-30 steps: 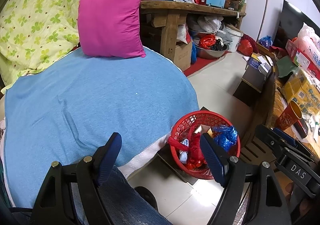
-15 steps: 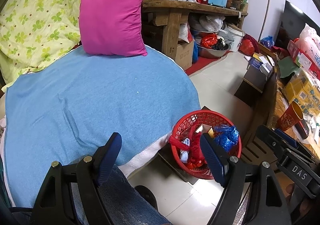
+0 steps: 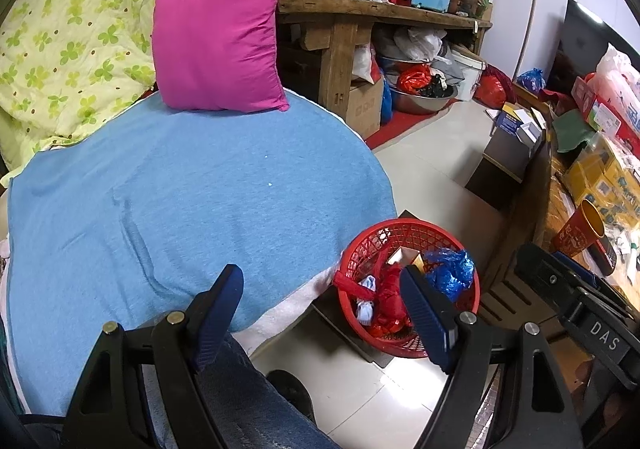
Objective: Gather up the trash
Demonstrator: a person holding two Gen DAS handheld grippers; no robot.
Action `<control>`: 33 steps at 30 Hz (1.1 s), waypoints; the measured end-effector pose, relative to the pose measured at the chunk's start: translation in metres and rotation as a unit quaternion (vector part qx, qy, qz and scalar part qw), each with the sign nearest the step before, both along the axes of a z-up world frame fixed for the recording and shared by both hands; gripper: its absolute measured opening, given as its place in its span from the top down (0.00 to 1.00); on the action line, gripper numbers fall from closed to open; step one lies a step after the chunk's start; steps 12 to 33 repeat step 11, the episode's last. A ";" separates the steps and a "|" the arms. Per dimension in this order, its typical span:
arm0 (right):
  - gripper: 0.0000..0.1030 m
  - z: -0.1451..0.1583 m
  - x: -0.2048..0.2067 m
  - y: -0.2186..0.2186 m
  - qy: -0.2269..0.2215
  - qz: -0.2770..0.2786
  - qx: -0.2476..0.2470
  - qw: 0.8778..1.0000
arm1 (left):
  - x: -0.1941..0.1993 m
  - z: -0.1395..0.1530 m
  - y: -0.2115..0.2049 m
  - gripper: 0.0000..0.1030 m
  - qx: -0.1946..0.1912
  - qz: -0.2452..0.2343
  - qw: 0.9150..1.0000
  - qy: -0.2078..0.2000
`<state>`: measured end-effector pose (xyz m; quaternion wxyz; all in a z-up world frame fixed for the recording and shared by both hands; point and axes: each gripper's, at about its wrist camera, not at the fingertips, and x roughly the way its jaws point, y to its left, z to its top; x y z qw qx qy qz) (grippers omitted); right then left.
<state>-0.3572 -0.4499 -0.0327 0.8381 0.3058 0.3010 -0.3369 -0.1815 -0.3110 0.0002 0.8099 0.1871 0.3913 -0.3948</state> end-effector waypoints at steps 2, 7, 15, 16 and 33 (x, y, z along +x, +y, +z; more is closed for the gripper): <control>0.27 -0.001 -0.001 -0.001 0.000 -0.001 0.001 1.000 | -0.001 0.000 -0.001 0.22 0.001 -0.001 1.000 -0.002; 0.27 -0.002 0.000 -0.002 -0.002 0.002 0.005 1.000 | -0.003 0.002 0.001 0.22 -0.005 -0.001 1.000 -0.013; 0.27 -0.001 0.004 0.000 -0.016 0.008 0.010 1.000 | 0.004 0.009 0.010 0.22 -0.025 0.001 1.000 -0.016; 0.27 -0.001 0.004 0.000 -0.016 0.008 0.010 1.000 | 0.004 0.009 0.010 0.22 -0.025 0.001 1.000 -0.016; 0.27 -0.001 0.004 0.000 -0.016 0.008 0.010 1.000 | 0.004 0.009 0.010 0.22 -0.025 0.001 1.000 -0.016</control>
